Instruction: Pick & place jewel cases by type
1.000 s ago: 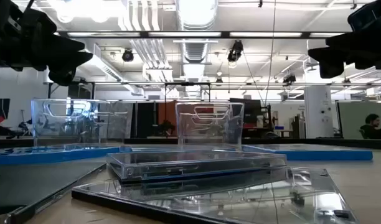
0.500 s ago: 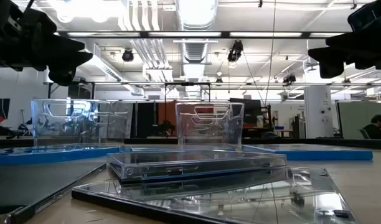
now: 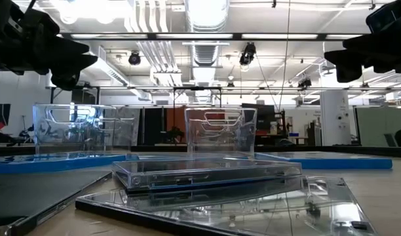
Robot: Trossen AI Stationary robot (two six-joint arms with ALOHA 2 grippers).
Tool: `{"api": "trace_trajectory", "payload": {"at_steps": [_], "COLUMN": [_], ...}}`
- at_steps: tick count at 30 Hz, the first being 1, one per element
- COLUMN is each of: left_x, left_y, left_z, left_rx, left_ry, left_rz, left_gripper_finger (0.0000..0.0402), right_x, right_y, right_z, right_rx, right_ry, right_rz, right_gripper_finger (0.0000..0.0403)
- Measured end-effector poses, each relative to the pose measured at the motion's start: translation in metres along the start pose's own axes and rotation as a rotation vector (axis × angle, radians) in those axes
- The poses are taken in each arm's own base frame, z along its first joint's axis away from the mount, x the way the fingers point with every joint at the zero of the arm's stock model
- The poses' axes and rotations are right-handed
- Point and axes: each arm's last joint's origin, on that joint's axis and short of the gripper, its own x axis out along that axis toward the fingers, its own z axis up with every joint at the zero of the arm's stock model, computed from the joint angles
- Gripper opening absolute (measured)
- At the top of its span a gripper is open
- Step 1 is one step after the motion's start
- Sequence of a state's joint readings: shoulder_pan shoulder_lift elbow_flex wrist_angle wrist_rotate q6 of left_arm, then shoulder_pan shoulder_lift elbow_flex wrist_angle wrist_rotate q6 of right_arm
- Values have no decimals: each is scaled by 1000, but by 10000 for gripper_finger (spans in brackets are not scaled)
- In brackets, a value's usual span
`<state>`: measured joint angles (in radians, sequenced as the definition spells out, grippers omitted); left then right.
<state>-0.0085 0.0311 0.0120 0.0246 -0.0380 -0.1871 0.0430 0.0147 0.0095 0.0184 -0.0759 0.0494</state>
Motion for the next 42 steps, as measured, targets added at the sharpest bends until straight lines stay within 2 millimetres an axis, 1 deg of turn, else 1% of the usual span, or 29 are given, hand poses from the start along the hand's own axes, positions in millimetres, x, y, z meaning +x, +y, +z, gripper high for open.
{"api": "trace_trajectory", "payload": {"at_steps": [33,36,37,39,42], "left_x": [0,0,0,0,0], "left_y": [0,0,0,0,0], "left_z": [0,0,0,0,0], "left_rx": [0,0,0,0,0], "left_ry": [0,0,0,0,-1], "left_rz": [0,0,1,0,1], "left_gripper_finger": [135,135,135,135,135], "right_x": [0,0,0,0,0], "right_y": [0,-3,-4,-4,-5], "right_z": [0,0,1,1,0], "right_rx": [0,2,21,144,473], "right_ry": [0,-8,-13,-23,-48], "right_rz": [-1,-98,-126,-133,-163], "right_gripper_finger": [203,203,203,203,203]}}
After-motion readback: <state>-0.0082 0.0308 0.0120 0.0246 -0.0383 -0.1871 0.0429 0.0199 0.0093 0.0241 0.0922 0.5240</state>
